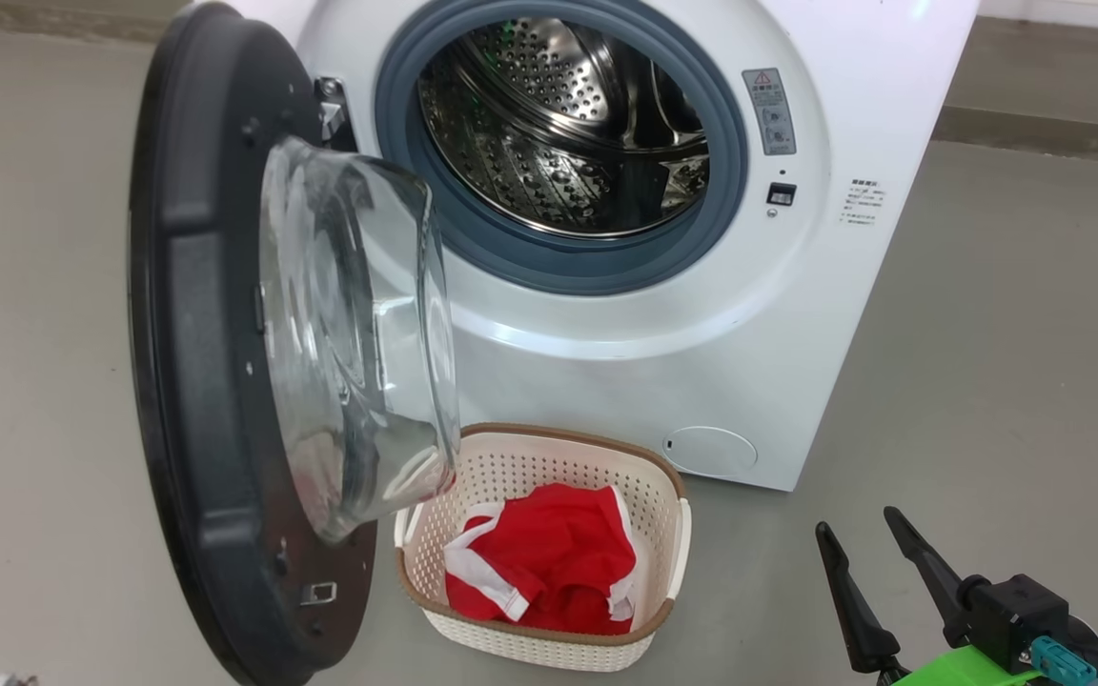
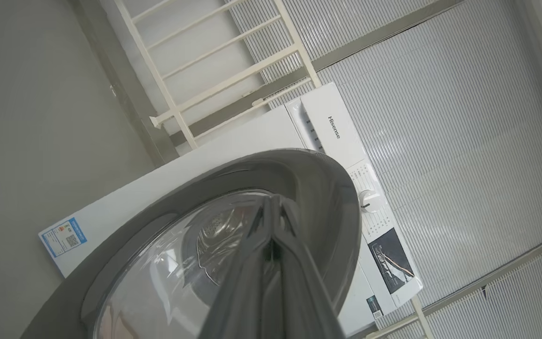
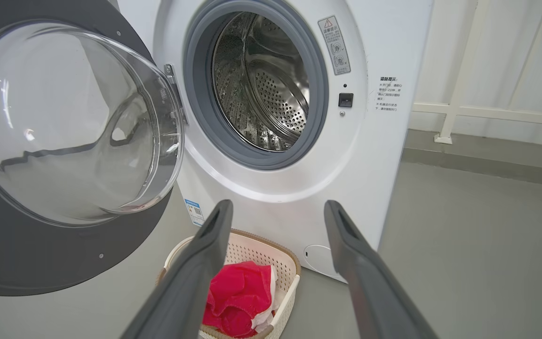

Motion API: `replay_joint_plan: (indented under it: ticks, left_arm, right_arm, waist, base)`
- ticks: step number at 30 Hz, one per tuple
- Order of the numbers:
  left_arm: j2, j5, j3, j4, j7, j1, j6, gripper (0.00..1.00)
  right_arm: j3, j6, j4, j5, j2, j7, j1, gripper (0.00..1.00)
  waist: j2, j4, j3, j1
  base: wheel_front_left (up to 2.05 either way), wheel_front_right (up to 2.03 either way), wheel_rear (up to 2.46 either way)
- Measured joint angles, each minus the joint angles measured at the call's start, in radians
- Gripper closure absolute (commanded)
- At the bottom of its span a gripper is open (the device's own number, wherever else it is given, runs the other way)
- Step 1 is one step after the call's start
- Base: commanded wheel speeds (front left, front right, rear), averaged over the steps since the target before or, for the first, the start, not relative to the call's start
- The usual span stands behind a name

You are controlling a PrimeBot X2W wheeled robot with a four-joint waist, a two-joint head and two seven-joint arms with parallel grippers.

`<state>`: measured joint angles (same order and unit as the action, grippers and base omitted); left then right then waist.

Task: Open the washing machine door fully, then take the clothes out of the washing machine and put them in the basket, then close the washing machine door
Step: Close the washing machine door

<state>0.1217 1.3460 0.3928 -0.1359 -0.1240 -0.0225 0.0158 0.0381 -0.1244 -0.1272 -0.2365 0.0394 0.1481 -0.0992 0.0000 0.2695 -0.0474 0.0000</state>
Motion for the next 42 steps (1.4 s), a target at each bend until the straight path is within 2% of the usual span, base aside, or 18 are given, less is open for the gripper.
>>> replay_joint_plan:
  ticks: [6, 11, 24, 42]
  left_arm:
    - [-0.002, 0.178, 0.028, 0.089, -0.129, -0.022, 0.011, 1.00]
    - [-0.002, 0.239, 0.015, 0.135, -0.210, -0.022, 0.011, 1.00]
    - [-0.007, 0.259, -0.077, 0.152, -0.336, 0.016, -0.007, 1.00]
    - [-0.009, 0.302, -0.129, 0.111, -0.433, 0.067, -0.026, 1.00]
  right_arm:
    - [-0.002, 0.000, 0.000, -0.001, 0.000, 0.001, 0.000, 0.00]
    - [-0.005, 0.000, 0.000, -0.001, 0.000, 0.001, 0.000, 0.00]
    - [-0.006, 0.000, 0.001, -0.001, 0.000, 0.001, 0.000, 0.00]
    - [-0.001, 0.000, 0.007, -0.001, 0.000, 0.000, 0.002, 0.00]
  waist:
    - [0.0000, -0.015, 0.009, 0.0000]
    - [0.0000, -0.019, 0.016, 0.0000]
    - [0.0000, -0.024, 0.026, 0.0000]
    - [0.0000, -0.049, 0.041, 0.0000]
  base:
    - [0.00, 0.00, 0.00]
    - [0.00, 0.00, 0.00]
    - [0.00, 0.00, 0.00]
    - [0.00, 0.00, 0.00]
